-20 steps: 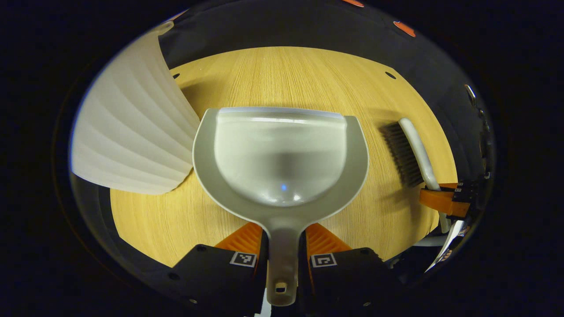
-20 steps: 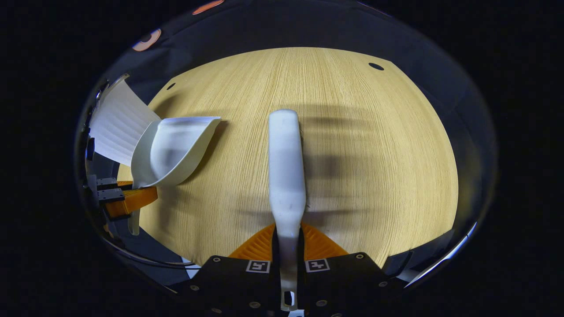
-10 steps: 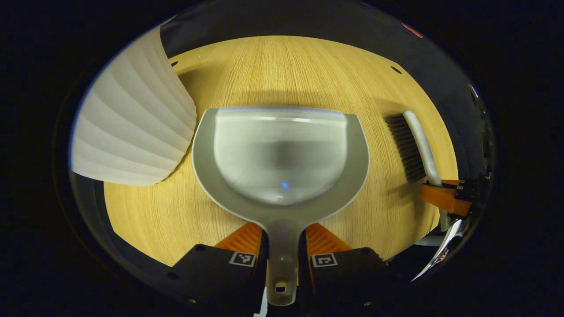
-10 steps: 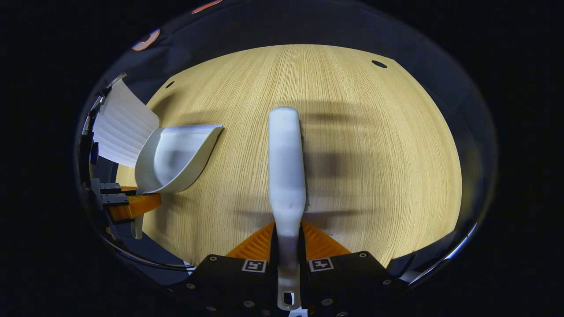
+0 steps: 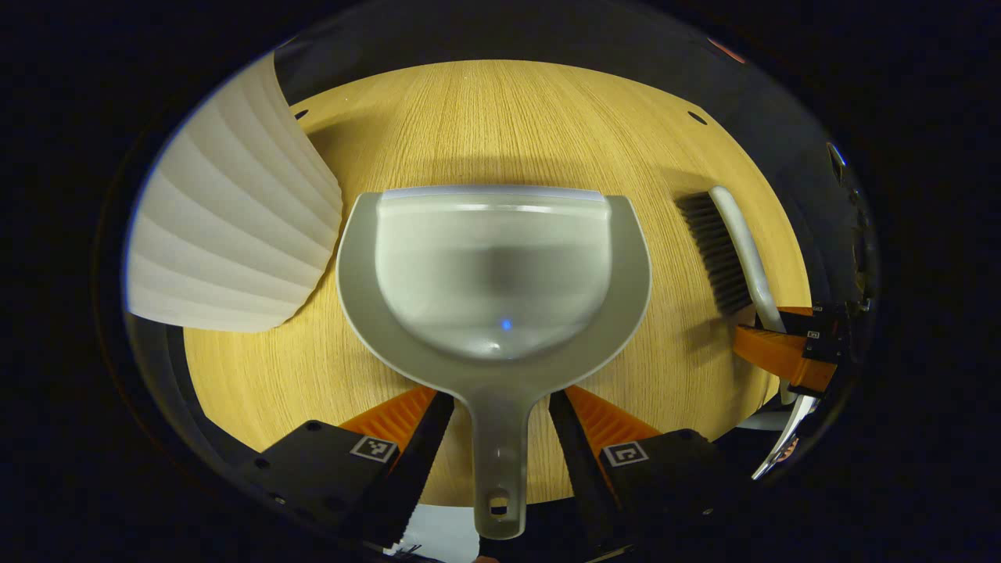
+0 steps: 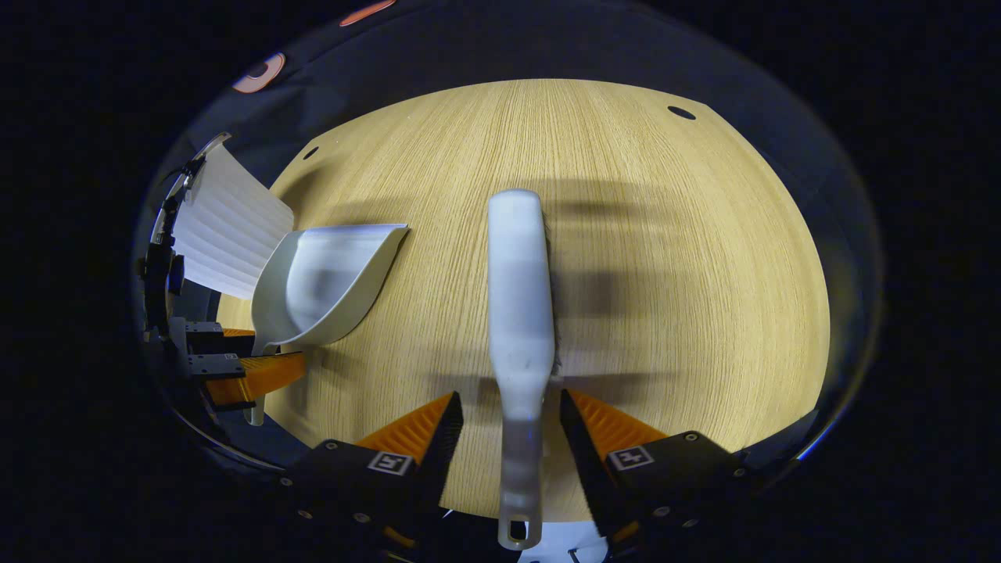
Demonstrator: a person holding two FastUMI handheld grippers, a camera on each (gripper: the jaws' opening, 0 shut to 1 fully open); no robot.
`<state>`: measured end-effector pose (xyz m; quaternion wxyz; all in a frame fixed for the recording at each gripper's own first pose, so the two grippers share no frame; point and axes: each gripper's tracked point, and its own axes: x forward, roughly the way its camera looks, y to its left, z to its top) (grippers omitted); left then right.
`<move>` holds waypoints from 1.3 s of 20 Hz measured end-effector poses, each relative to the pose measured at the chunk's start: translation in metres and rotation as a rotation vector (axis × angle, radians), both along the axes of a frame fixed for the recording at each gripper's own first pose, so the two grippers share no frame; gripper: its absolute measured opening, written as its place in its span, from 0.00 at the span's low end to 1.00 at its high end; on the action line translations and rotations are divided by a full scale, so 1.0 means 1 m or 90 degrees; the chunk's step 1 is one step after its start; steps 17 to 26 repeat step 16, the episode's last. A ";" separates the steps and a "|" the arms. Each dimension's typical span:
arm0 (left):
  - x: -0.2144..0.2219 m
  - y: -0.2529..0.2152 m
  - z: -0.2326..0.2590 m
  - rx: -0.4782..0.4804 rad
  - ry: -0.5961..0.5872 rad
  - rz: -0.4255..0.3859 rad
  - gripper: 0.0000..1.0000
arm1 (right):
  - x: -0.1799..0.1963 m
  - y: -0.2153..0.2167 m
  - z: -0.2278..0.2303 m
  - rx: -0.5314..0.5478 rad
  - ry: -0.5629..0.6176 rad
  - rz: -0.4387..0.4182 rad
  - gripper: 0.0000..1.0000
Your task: Pick up the small broom and dustpan from the desktop, sweep the trash into the dustpan with the broom, and then empty the trash into the garbage bin.
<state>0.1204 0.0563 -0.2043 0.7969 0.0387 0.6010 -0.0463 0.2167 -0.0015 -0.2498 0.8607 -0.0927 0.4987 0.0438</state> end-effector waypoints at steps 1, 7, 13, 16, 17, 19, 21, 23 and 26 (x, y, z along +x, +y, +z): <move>0.002 0.001 0.002 0.003 -0.006 0.004 0.92 | 0.001 0.000 0.002 0.002 -0.007 -0.002 0.92; 0.027 -0.004 0.053 -0.014 -0.129 0.018 1.00 | 0.009 0.002 0.074 0.057 -0.138 -0.020 0.97; 0.016 -0.016 0.175 -0.062 -0.411 0.027 0.99 | 0.003 0.040 0.195 0.065 -0.392 0.018 0.97; 0.030 -0.019 0.203 -0.074 -0.549 0.019 0.99 | -0.011 0.067 0.264 0.082 -0.530 0.053 0.97; 0.030 -0.019 0.203 -0.074 -0.549 0.019 0.99 | -0.011 0.067 0.264 0.082 -0.530 0.053 0.97; 0.030 -0.019 0.203 -0.074 -0.549 0.019 0.99 | -0.011 0.067 0.264 0.082 -0.530 0.053 0.97; 0.030 -0.019 0.203 -0.074 -0.549 0.019 0.99 | -0.011 0.067 0.264 0.082 -0.530 0.053 0.97; 0.030 -0.019 0.203 -0.074 -0.549 0.019 0.99 | -0.011 0.067 0.264 0.082 -0.530 0.053 0.97; 0.030 -0.019 0.203 -0.074 -0.549 0.019 0.99 | -0.011 0.067 0.264 0.082 -0.530 0.053 0.97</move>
